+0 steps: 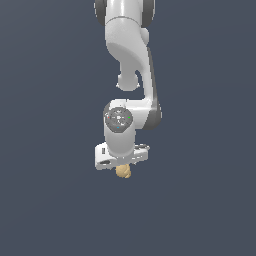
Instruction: Pick up the object and move it to a goal position.
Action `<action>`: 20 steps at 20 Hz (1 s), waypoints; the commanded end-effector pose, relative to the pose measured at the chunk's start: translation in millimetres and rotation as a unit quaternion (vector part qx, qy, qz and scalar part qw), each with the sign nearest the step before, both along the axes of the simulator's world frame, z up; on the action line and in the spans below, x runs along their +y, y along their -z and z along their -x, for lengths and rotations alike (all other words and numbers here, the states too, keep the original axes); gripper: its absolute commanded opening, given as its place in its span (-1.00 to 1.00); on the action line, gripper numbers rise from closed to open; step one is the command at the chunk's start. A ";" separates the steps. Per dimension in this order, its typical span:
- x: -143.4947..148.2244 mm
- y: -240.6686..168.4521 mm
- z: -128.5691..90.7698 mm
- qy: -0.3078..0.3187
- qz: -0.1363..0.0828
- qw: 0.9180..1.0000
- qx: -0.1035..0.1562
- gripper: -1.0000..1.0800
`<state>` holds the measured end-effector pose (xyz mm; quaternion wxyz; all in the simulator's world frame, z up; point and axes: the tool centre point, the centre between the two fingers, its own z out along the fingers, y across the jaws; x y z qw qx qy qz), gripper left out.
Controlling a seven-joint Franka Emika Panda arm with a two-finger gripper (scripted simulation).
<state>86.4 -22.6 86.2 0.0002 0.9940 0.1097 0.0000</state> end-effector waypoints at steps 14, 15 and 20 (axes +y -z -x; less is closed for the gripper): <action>-0.1 47.5 -0.6 -0.001 0.000 1.000 0.000 0.92; -0.1 47.5 -0.6 -0.001 0.000 1.000 0.000 -1.00; -0.1 47.5 -0.6 -0.001 0.000 1.000 0.000 -1.00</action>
